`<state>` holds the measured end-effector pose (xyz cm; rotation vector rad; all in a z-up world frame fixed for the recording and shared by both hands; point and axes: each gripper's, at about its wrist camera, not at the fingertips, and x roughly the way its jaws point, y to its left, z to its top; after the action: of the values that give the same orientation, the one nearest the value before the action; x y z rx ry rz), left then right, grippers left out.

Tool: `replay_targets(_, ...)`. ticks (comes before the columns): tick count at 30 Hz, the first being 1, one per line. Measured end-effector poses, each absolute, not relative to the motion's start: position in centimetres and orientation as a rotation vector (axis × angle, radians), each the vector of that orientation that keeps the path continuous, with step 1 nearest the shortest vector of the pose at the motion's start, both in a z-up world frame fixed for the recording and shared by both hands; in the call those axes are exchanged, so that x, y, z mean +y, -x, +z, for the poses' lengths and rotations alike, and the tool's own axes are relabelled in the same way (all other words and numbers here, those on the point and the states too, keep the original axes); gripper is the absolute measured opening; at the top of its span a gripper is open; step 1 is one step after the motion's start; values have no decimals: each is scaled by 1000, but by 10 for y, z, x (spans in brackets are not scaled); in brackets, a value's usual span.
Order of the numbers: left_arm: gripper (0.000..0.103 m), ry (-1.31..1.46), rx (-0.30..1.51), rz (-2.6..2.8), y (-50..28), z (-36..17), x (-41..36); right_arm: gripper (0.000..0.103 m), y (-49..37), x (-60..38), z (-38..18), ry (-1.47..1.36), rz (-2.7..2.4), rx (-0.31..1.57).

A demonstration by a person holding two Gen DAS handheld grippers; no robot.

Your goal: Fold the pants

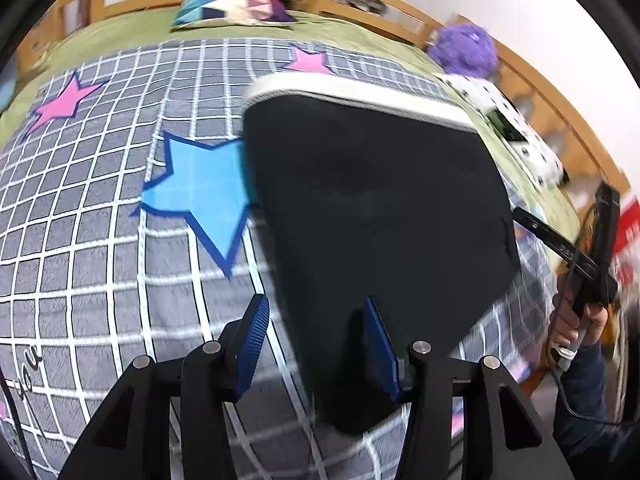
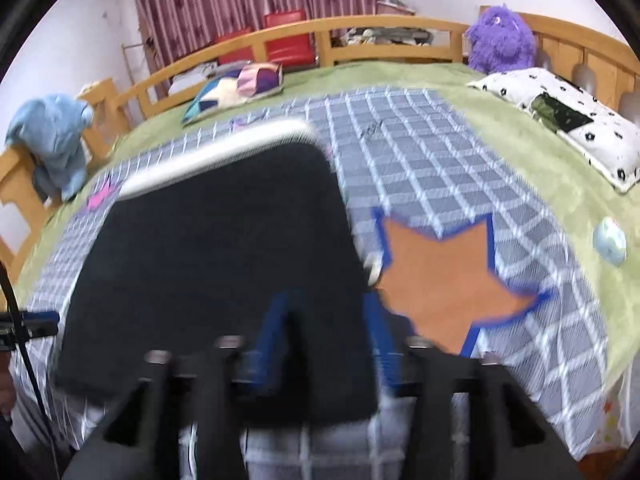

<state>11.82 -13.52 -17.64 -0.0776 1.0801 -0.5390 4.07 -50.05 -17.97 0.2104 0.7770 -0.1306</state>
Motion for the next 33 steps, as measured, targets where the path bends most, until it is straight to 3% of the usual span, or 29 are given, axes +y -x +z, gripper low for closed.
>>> replay_targets(7,47,157,1088,-537,-161,-185,-153,58,-109,-529,-197,-323,10,918)
replay_targets(10,48,179,1126,-534,-174,-203,-157,67,-124,-544,-211,-428,76,931)
replay_targets(12,55,212,1139,-534,-181,-212,-155,72,-133,-551,-222,-488,117,958)
replay_targets(15,60,293,1163,-556,-191,-232,-151,74,-141,-555,-234,-546,172,984)
replay_targets(22,60,315,1143,-592,-197,-240,-164,77,-157,-546,-244,-557,251,1010)
replay_targets(25,44,317,1138,-598,-199,-236,-167,67,-158,-542,-241,-538,242,1010)
replay_targets(27,17,301,1109,-608,-198,-227,-162,58,-154,-540,-233,-528,224,996)
replay_targets(30,12,280,1102,-603,-198,-209,-163,44,-146,-534,-213,-499,199,970)
replay_targets(33,11,243,1069,-610,-198,-190,-161,38,-140,-521,-194,-467,132,948)
